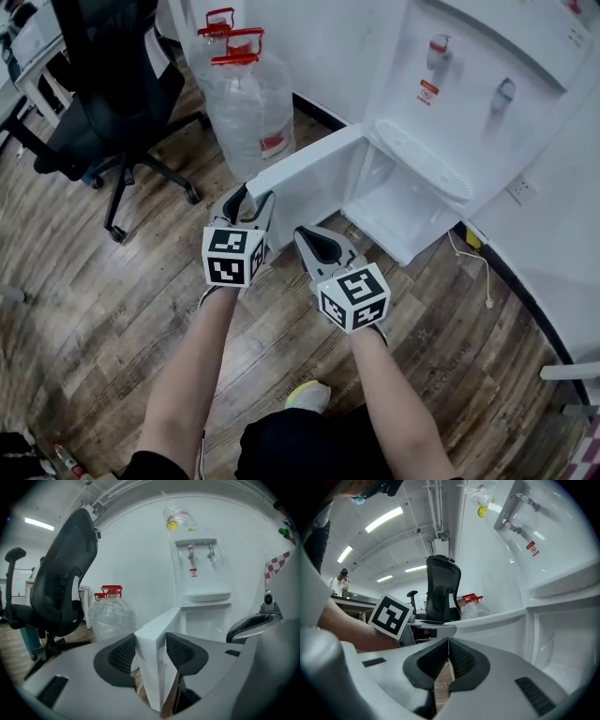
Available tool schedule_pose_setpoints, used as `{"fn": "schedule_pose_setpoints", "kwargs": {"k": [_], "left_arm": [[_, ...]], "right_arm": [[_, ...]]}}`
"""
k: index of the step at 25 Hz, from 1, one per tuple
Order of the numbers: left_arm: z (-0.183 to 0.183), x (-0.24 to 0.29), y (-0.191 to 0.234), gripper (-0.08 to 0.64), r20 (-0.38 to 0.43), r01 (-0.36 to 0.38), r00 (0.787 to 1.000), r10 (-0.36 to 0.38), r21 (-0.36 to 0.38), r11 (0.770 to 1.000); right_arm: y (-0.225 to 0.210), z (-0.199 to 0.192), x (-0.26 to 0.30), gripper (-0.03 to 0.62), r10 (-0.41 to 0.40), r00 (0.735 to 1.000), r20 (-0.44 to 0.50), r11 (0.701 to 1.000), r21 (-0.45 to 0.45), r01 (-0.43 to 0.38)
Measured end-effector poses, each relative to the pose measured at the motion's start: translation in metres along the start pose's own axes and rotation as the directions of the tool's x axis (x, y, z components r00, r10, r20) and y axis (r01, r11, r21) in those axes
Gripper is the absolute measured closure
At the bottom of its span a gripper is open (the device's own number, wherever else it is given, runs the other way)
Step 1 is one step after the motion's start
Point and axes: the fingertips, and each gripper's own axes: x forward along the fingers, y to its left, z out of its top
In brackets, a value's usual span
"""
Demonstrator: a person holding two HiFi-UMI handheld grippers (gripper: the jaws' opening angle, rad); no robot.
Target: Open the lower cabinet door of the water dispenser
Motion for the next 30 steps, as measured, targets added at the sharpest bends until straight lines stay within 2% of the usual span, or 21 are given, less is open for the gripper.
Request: {"fn": "schedule_pose_setpoints", "kwargs": {"k": [5, 11, 16, 30], "left_arm": [[0.002, 0.011, 0.016, 0.345, -0.005, -0.007, 1.000, 0.008, 0.007, 1.000], [0.000, 0.021, 0.038, 0.355, -0.006, -0.022, 1.000, 0.021, -0.028, 0.999], [0.002, 0.034, 0.051, 0.357, -0.023, -0.024, 0.999, 0.024, 0.026, 0.999], [0.001, 0.041, 0.061, 0.361, -0.042, -0.028, 0.999, 0.030, 0.044, 0.999]], "right_arm": [[-0.003, 0.007, 0.012, 0.569, 0.008, 1.000, 0.004, 1.000, -0.005, -0.008], [-0.005, 0.008, 0.025, 0.569, 0.029, 0.999, -0.014, 1.000, -0.009, -0.029], [-0.009, 0.012, 0.036, 0.569, 0.037, 0.999, -0.014, 0.999, -0.011, -0.038], [-0.012, 0.009, 0.043, 0.568, 0.044, 0.998, -0.033, 0.999, -0.001, -0.045]]}}
